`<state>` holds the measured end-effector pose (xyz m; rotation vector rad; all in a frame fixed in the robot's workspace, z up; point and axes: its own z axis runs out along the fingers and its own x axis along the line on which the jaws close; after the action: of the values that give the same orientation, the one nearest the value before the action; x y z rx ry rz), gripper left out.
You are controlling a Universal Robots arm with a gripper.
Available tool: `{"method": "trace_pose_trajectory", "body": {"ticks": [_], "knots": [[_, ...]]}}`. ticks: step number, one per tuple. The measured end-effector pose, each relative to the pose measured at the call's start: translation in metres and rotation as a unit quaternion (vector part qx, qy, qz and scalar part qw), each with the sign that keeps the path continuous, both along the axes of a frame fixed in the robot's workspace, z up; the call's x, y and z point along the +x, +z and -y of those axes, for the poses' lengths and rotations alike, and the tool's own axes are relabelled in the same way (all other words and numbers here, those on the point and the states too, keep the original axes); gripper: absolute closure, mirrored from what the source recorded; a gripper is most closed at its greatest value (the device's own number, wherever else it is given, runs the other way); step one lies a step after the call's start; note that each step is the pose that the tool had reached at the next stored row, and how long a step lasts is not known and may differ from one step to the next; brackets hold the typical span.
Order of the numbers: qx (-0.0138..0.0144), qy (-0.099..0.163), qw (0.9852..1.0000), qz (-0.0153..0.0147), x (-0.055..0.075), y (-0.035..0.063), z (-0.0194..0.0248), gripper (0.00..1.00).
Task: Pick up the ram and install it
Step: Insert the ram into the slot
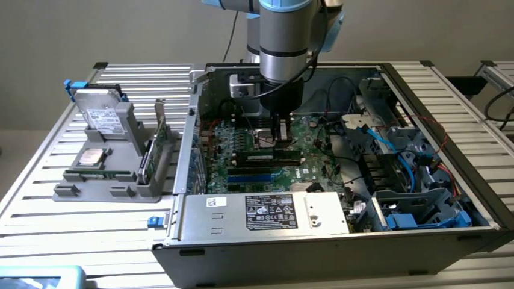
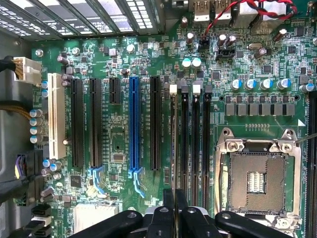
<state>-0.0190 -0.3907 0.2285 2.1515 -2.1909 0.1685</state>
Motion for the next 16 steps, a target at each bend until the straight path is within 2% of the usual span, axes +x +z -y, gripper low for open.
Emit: {"method": "trace_pose_trajectory", "body": {"ticks": [8, 16], "knots": [[0.0000, 0.000, 1.0000, 0.0000, 0.0000, -0.0003, 0.0010, 0.87], [0.0000, 0.000, 1.0000, 0.0004, -0.0005, -0.0017, -0.0003, 0.87]]}}
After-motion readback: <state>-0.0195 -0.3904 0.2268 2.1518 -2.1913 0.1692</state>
